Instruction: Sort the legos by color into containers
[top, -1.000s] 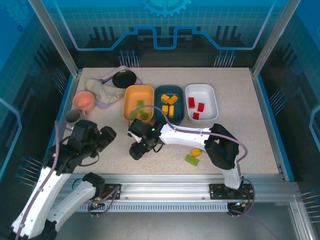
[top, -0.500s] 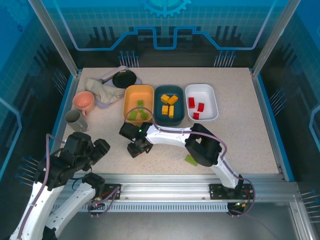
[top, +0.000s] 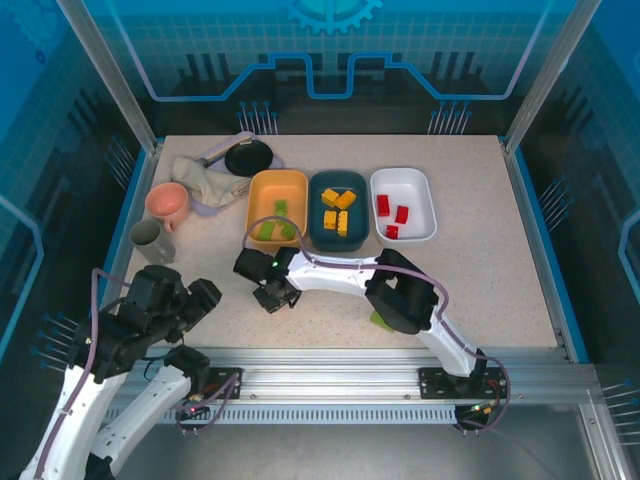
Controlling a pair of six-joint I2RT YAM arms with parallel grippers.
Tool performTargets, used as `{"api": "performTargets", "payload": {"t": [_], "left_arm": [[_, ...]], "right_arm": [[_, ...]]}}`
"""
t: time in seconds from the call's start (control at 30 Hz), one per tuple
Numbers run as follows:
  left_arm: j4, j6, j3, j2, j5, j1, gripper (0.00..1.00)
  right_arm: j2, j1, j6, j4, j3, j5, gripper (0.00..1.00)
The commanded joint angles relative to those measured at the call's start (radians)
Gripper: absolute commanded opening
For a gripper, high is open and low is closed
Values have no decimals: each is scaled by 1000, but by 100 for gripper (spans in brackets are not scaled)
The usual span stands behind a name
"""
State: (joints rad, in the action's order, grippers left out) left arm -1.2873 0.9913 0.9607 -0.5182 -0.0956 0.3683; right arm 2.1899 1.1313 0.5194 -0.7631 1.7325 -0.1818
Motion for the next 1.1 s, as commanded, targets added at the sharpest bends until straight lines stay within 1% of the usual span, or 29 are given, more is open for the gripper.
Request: {"api": "performTargets", "payload": {"t": [0.0,0.1,0.2,0.3,0.4,0.47,0.53,0.63,0.8,0.93,1.07], "left_arm": [[169,-77,-8,-67,128,0,79],[315,-105,5,-168,207,0,79],[434,-129,46,-294,254,5,79],[527,-160,109,-436,281,28,79],[595,-181,190,-583,297,75,79],[637,-186,241,-678,303,104,79],[680,-187,299,-771,309,130,79],[732,-189,385,-895,310,160,79],[790,-191,552,-1095,328,190,79],[766,-203,692,-1224,345,217,79],[726,-212,777,-1313,353,239,78]], "right_arm": [[-199,-22,-3,-18,-26,-16,22],[-322,-96,1,-39,-82,-33,22],[-429,-215,-13,-53,-147,-31,22],[-503,-371,-54,-46,-208,-28,22],[-516,-542,-95,-33,-223,7,22],[-490,-641,-115,-19,-206,28,22],[-432,-727,-129,-14,-163,51,22],[-329,-812,-145,-21,-83,53,22],[-144,-901,-151,-60,75,74,22],[-11,-948,-156,-103,197,93,22],[83,-966,-159,-143,282,100,23]]}}
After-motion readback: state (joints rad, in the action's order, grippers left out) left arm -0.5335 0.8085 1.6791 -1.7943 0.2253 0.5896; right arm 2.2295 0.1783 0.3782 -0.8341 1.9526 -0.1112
